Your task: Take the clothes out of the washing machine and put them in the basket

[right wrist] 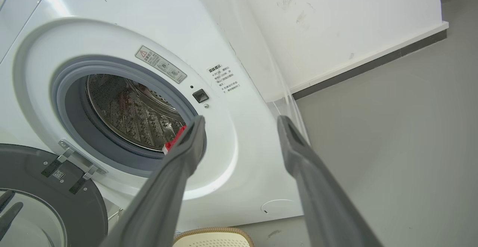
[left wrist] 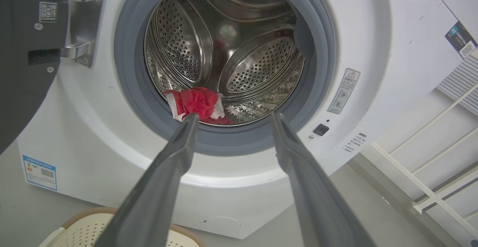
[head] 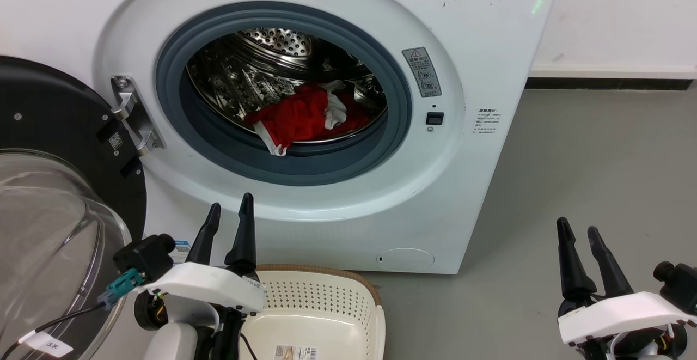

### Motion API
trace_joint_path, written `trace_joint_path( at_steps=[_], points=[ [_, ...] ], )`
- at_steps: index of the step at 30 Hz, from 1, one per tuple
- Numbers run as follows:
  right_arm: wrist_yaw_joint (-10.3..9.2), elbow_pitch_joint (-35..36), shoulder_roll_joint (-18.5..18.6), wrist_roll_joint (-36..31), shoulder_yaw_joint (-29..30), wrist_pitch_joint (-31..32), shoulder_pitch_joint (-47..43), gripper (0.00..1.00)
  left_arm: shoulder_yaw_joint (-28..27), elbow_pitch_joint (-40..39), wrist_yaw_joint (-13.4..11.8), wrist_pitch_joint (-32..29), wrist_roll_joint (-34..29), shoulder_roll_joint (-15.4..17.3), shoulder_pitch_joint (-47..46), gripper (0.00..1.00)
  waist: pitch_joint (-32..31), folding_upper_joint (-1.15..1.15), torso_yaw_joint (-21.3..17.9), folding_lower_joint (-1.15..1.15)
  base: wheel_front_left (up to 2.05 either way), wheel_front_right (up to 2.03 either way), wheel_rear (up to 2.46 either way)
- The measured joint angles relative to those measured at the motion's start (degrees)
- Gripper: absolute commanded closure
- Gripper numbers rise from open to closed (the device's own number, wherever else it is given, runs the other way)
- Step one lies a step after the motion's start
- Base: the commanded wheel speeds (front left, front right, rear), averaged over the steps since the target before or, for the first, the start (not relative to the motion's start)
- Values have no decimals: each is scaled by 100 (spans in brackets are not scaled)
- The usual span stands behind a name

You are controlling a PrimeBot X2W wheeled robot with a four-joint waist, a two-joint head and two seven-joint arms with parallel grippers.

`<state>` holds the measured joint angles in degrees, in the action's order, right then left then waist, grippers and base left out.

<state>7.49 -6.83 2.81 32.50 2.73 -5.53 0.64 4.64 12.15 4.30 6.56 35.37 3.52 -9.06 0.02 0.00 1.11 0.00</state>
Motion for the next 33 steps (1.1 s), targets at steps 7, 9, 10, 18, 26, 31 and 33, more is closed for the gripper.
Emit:
trace_joint_path(
  at_steps=[7, 9, 10, 18, 26, 31, 33],
  points=[
    [0, -23, 0, -489, -27, -48, -1, 0, 103, 64, -85, 119, -456, 44, -65, 0, 3, 0, 22, 0, 0, 0, 0],
    [0, -34, 0, -642, -33, -53, -3, 0, 138, 89, -103, 144, -571, 56, -73, 0, 3, 0, 30, 0, 0, 0, 0],
    [0, -37, 0, -698, -35, -55, -3, 0, 159, 100, -104, 165, -631, 63, -77, 0, 3, 0, 34, 0, 0, 0, 0],
    [0, -23, 1, -1209, -27, -124, -35, 0, 268, 159, -183, 279, -1104, 105, -97, 0, 0, 0, 75, 0, 0, 0, 0],
    [0, 37, 1, -1711, -21, -158, -72, 0, 359, 235, -255, 380, -1528, 134, -161, 0, 0, 0, 110, 0, 0, 0, 0],
    [1, 66, 1, -1967, -16, -185, -76, 0, 396, 293, -290, 443, -1779, 147, -176, 0, -2, 0, 121, 0, 0, 0, 0],
    [1, 75, 1, -2067, -11, -200, -89, 0, 404, 310, -305, 472, -1861, 148, -183, 0, -7, 0, 126, 0, 0, 0, 0]
  ],
)
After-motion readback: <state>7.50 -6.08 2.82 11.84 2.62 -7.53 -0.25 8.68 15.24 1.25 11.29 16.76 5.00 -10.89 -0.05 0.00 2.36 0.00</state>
